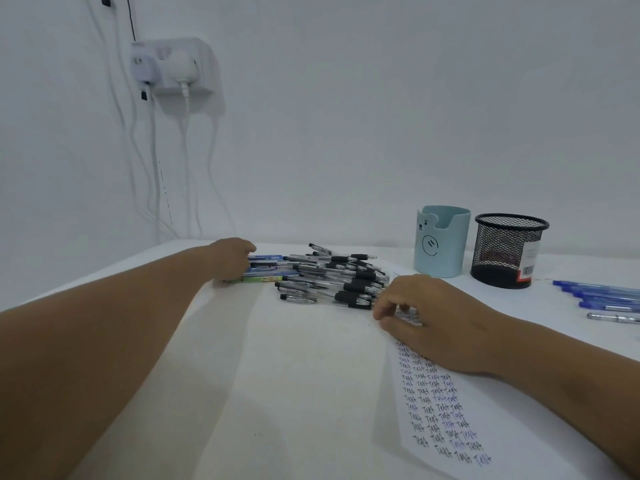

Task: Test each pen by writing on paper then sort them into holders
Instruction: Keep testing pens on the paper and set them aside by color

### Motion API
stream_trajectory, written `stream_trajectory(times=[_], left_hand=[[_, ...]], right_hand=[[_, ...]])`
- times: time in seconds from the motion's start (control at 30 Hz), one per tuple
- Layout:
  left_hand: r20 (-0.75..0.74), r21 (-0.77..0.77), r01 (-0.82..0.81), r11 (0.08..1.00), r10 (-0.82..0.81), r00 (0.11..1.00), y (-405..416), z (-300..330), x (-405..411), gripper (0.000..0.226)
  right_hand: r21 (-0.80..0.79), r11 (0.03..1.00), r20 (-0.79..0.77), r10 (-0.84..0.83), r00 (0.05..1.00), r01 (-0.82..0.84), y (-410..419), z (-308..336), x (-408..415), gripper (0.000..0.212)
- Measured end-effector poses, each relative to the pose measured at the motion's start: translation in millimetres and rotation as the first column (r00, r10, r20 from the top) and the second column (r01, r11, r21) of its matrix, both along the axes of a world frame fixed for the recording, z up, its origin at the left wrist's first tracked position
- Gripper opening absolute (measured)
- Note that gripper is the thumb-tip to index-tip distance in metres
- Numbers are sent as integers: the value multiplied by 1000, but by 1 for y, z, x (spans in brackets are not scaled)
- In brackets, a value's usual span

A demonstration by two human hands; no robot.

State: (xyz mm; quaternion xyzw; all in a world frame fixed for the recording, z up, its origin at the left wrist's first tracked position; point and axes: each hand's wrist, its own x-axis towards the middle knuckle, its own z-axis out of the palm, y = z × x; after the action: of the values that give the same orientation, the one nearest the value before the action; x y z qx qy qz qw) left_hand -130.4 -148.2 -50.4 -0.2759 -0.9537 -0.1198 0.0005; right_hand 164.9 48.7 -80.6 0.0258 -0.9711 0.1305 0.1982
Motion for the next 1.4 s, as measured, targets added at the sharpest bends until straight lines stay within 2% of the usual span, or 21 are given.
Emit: stream_trajectory(times=[0.17, 0.4, 0.57, 0.7, 0.77, 0.83, 0.9, 0.93, 0.97, 1.0, 1.07, 1.13, 1.27, 1.4], left_hand=[[-9, 18, 30, 999, -30, 1000, -1, -12, -16, 37], [27, 292, -33, 956, 26, 999, 3, -16, -19, 17], [-41, 472, 11, 882, 10, 999, 4, -23, -20, 16], [-182, 542, 83, 836, 21, 983, 6, -14, -9, 26], [-147, 647, 110, 755, -18, 989, 9, -2, 2, 28], [9, 822, 63, 566, -122, 992, 16, 15, 21, 30], [254, 935, -147, 323, -323, 912, 23, 32, 46, 32], [343, 936, -264, 232, -440, 830, 26, 39, 60, 29], [401, 914, -360, 186, -545, 736, 28, 45, 73, 27], [425, 893, -416, 173, -631, 649, 30, 49, 85, 29], [409, 869, -470, 156, -761, 503, 36, 50, 102, 49], [399, 838, -529, 136, -812, 425, 43, 47, 116, 63], [396, 775, -627, 81, -836, 381, 53, 33, 141, 50], [352, 744, -668, 26, -865, 358, 53, 23, 154, 44]], right_hand=[[11, 1000, -1, 9, 1000, -9, 0, 1, -1, 7], [3, 1000, 0, 13, 1000, -13, 2, -1, -3, 5], [-1, 1000, 9, 0, 1000, 0, 1, 0, -2, 6], [-12, 1000, 14, 0, 1000, 0, -1, 1, 0, 6], [-15, 1000, 14, -1, 1000, 1, -2, 2, 0, 6], [-14, 1000, 15, -8, 1000, 9, -2, 2, 1, 6], [-20, 1000, 17, -9, 1000, 10, -3, 3, 2, 6], [-24, 1000, 21, -8, 1000, 8, -3, 4, 3, 6], [-31, 999, 23, -8, 1000, 8, -4, 5, 4, 6], [-43, 999, 26, -9, 1000, 10, -4, 6, 6, 7], [-76, 997, 38, -14, 999, 17, -5, 8, 11, 8], [-111, 993, 52, -25, 998, 31, -6, 9, 15, 8], [-200, 979, 68, -38, 997, 51, -2, 10, 21, 12], [-353, 932, -96, -118, 988, 77, 3, 17, 24, 14]])
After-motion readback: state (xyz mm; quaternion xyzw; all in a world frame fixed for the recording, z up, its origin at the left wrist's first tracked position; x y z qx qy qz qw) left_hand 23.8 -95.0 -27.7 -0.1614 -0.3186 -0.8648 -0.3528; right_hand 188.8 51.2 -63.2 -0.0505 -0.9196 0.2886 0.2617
